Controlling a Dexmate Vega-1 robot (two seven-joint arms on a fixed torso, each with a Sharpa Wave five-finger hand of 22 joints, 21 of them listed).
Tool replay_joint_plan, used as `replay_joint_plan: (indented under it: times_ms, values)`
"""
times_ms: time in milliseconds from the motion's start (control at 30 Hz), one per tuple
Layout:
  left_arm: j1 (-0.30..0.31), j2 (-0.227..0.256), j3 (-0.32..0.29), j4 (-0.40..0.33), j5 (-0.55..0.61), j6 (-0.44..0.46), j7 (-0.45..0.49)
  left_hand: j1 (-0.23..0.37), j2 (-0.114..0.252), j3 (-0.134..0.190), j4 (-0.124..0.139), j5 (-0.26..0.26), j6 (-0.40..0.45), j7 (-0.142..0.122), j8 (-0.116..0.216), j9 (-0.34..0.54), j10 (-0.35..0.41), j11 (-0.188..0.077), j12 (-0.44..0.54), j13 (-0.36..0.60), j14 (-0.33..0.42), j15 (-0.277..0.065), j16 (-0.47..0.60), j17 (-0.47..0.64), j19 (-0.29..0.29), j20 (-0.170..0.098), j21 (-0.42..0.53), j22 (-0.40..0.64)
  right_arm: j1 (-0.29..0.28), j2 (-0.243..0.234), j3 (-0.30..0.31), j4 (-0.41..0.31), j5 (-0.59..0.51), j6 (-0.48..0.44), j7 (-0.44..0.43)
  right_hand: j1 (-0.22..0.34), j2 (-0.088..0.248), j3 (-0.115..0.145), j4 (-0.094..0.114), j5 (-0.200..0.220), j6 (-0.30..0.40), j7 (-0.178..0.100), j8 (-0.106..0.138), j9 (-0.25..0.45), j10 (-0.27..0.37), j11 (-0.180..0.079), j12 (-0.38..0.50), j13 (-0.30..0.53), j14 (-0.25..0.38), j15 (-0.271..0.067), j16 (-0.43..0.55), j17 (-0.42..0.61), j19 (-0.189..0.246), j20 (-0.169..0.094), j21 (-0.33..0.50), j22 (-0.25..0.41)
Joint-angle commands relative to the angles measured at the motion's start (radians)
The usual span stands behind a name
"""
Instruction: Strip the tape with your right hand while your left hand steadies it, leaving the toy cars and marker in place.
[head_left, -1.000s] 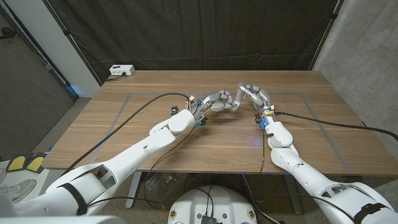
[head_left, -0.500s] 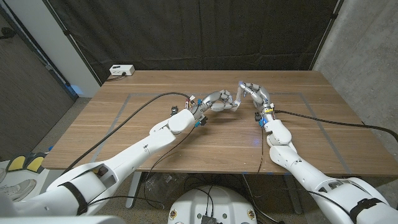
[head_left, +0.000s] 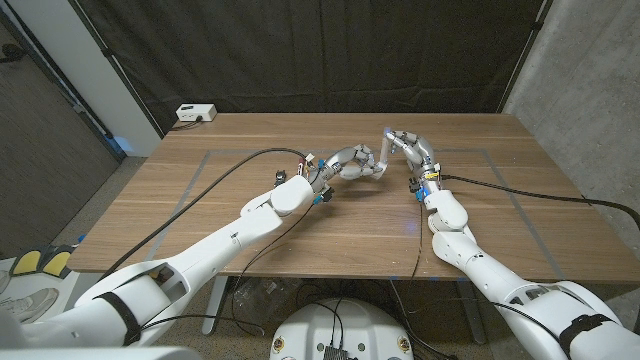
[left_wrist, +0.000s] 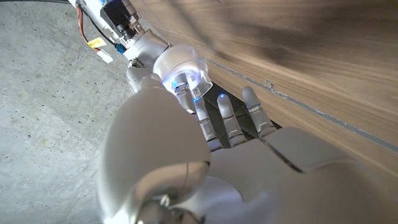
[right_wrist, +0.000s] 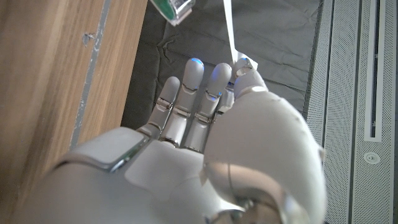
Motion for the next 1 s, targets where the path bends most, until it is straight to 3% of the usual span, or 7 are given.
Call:
replay_joint_plan:
  times_ms: [33, 267, 367, 433, 600, 700, 1000]
  values:
    - [0.007, 0.006, -0.003, -0.015, 0.004, 0.002, 0.004, 0.050, 0.039, 0.039, -0.026, -0.007, 0.051, -0.049, 0.010, 0.027, -0.009, -0.004, 0.003, 0.000, -0.010, 0.002, 0.004, 0.002, -0.041, 0.007, 0.009, 0.000, 0.008, 0.006, -0.002, 0.012, 0.010, -0.005, 0.017, 0.000, 0.005, -0.004, 0.003, 0.006, 0.012, -0.007, -0.001, 0.061, 0.004, -0.006, -0.004, 0.004, 0.005, -0.151, -0.006, 0.005, -0.004, -0.020, 0.007, -0.001]
    - [0.009, 0.007, -0.003, -0.020, 0.004, 0.000, 0.002, 0.048, 0.039, 0.041, -0.026, -0.010, 0.050, -0.050, 0.010, 0.028, -0.008, -0.004, 0.004, -0.001, -0.010, 0.001, 0.005, 0.001, -0.042, 0.007, 0.010, -0.001, -0.004, -0.022, -0.016, -0.023, -0.012, -0.033, 0.019, -0.010, 0.006, -0.010, 0.008, -0.001, -0.014, -0.043, -0.016, 0.052, -0.017, -0.038, -0.007, 0.015, -0.004, -0.150, -0.015, -0.005, -0.027, 0.004, 0.009, 0.000]
    - [0.012, 0.008, -0.004, -0.023, 0.004, -0.001, 0.004, 0.047, 0.038, 0.042, -0.026, -0.012, 0.049, -0.052, 0.009, 0.026, -0.009, -0.004, 0.005, -0.001, -0.009, 0.002, 0.005, 0.001, -0.042, 0.006, 0.011, -0.002, -0.009, -0.032, -0.021, -0.038, -0.012, -0.044, 0.030, -0.101, -0.032, -0.055, 0.040, -0.025, -0.253, -0.038, -0.126, 0.020, -0.154, -0.015, -0.059, 0.001, -0.080, -0.136, -0.043, -0.028, -0.071, 0.044, 0.002, -0.005]
    - [0.015, 0.011, -0.007, -0.028, 0.003, -0.002, 0.006, 0.047, 0.038, 0.042, -0.026, -0.013, 0.049, -0.051, 0.009, 0.026, -0.009, -0.003, 0.005, -0.002, -0.009, 0.002, 0.005, 0.000, -0.042, 0.007, 0.012, -0.002, -0.012, -0.035, -0.023, -0.043, -0.012, -0.046, 0.034, -0.147, -0.043, -0.075, 0.054, -0.026, -0.370, -0.036, -0.158, 0.004, -0.212, 0.000, -0.088, -0.021, -0.116, -0.129, -0.053, -0.045, -0.092, 0.056, -0.003, -0.009]
    - [0.025, 0.023, -0.013, -0.044, 0.002, -0.004, 0.007, 0.046, 0.037, 0.043, -0.025, -0.015, 0.050, -0.048, 0.010, 0.027, -0.009, -0.005, 0.007, -0.001, -0.008, 0.004, 0.006, 0.000, -0.042, 0.008, 0.013, -0.003, -0.015, -0.032, -0.026, -0.050, 0.003, -0.051, 0.053, -0.290, -0.057, -0.129, 0.102, 0.004, -0.723, -0.037, -0.155, -0.056, -0.458, 0.092, -0.285, -0.183, -0.282, -0.079, -0.212, -0.215, -0.151, 0.084, -0.040, -0.033]
    - [0.032, 0.030, -0.019, -0.052, -0.003, -0.008, 0.006, 0.045, 0.037, 0.044, -0.025, -0.016, 0.051, -0.047, 0.010, 0.027, -0.007, -0.004, 0.007, -0.004, -0.007, 0.003, 0.006, -0.001, -0.042, 0.007, 0.013, -0.004, -0.011, -0.023, -0.026, -0.040, 0.026, -0.050, 0.087, -0.414, -0.094, -0.188, 0.153, 0.011, -0.832, -0.041, -0.141, -0.071, -0.591, 0.134, -0.431, -0.265, -0.371, -0.020, -0.353, -0.361, -0.186, 0.107, -0.082, -0.040]
    - [0.051, 0.050, -0.040, -0.056, -0.024, -0.052, 0.000, 0.044, 0.036, 0.046, -0.025, -0.020, 0.052, -0.050, 0.011, 0.028, -0.009, -0.008, 0.011, -0.003, -0.007, 0.002, 0.006, -0.002, -0.042, 0.007, 0.016, -0.006, -0.025, 0.021, -0.015, -0.033, 0.071, -0.020, 0.121, -0.541, -0.108, -0.244, 0.214, 0.010, -0.824, -0.042, -0.119, -0.073, -0.631, 0.154, -0.524, -0.334, -0.476, 0.038, -0.459, -0.460, -0.222, 0.128, -0.140, -0.045]
